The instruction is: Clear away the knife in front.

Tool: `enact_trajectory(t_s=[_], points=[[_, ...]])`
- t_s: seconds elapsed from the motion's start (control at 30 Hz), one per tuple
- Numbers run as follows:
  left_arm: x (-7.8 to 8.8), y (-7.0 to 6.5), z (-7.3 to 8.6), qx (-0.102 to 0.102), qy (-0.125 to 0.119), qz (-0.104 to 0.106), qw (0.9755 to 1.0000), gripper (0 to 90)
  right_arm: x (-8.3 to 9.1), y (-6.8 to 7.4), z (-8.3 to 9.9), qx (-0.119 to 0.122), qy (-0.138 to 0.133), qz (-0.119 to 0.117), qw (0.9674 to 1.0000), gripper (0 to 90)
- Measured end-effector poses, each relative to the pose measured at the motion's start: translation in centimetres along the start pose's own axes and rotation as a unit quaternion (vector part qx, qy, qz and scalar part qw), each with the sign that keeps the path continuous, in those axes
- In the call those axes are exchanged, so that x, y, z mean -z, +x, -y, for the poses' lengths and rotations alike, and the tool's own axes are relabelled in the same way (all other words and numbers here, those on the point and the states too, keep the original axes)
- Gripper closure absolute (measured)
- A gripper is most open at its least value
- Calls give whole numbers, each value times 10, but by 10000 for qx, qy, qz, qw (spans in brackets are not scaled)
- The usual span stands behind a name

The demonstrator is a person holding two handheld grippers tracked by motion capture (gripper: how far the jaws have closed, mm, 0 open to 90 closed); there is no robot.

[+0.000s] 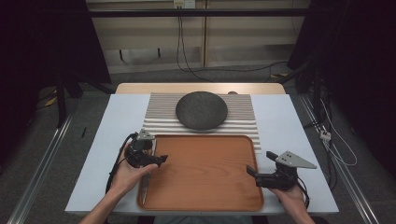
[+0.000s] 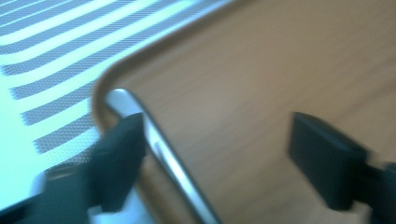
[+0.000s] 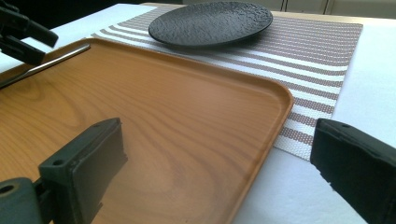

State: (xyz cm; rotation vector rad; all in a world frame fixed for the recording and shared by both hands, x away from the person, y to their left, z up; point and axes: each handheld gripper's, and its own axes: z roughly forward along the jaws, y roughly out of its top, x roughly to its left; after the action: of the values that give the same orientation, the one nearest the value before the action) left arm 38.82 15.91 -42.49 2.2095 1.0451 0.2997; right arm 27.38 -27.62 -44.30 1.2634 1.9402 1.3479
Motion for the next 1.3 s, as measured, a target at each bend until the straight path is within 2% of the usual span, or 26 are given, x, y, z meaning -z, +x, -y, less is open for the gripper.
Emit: enact_trajectory(t_s=[0.07,0.17,0.2,0.23,0.27,0.3,0.37,0.4,0.47,0.5,0.53,0.6,0.77,0.83,0.93,1.0,1.1,1.13,1.17,1.23,1.3], points=[[2,3,0,164,-92,161,9997,85,0,0,0,0,5,-6,10000,28],[12,3,0,112,-433,347,9984,80,0,0,0,-6,-1,5,10000,28],[16,1,0,65,-598,379,9975,79,0,0,0,-5,4,10,10000,28],[22,-1,0,122,-746,454,9961,76,0,0,0,-12,-5,13,10000,28],[25,-3,-1,55,-780,490,9957,76,0,0,0,-4,1,18,10000,28],[29,-7,-2,-113,-792,421,9959,74,0,0,0,-1,-1,23,10000,28],[36,-16,-3,-408,-946,73,9946,74,0,0,0,-7,-2,36,10000,28],[39,-18,-2,-422,-1017,46,9939,74,0,0,0,-1,1,38,10000,27],[44,-18,-2,-449,-1066,167,9932,74,-1,0,0,16,12,41,10000,27],[46,-18,0,-410,-1199,219,9917,75,-1,1,0,11,3,43,10000,27],[47,-17,2,-370,-1269,219,9910,81,-1,1,0,23,1,39,10000,27],[48,-15,8,-340,-1437,79,9890,81,-1,1,0,27,-5,37,10000,27],[55,-7,19,-255,-1476,-94,9887,80,0,0,0,6,-2,42,10000,27],[58,-4,22,-188,-1554,-174,9875,78,0,0,1,25,2,49,10000,27],[62,0,26,-141,-1563,-180,9874,75,1,0,1,10,0,78,10000,27],[63,3,30,-102,-1513,-175,9883,72,3,-1,2,-3,-4,106,9999,27],[63,2,36,-63,-1480,-233,9887,72,5,-1,2,-31,-23,148,9999,27],[62,2,38,-51,-1426,-225,9895,72,5,-1,3,-19,-23,154,9999,27],[62,2,40,-3,-1409,-298,9896,72,5,-2,3,-20,-24,159,9999,27],[59,0,46,75,-1392,-420,9893,78,6,-2,3,-51,-27,179,9998,27],[56,-1,54,121,-1434,-386,9888,79,7,-2,3,-52,-24,199,9998,27]])
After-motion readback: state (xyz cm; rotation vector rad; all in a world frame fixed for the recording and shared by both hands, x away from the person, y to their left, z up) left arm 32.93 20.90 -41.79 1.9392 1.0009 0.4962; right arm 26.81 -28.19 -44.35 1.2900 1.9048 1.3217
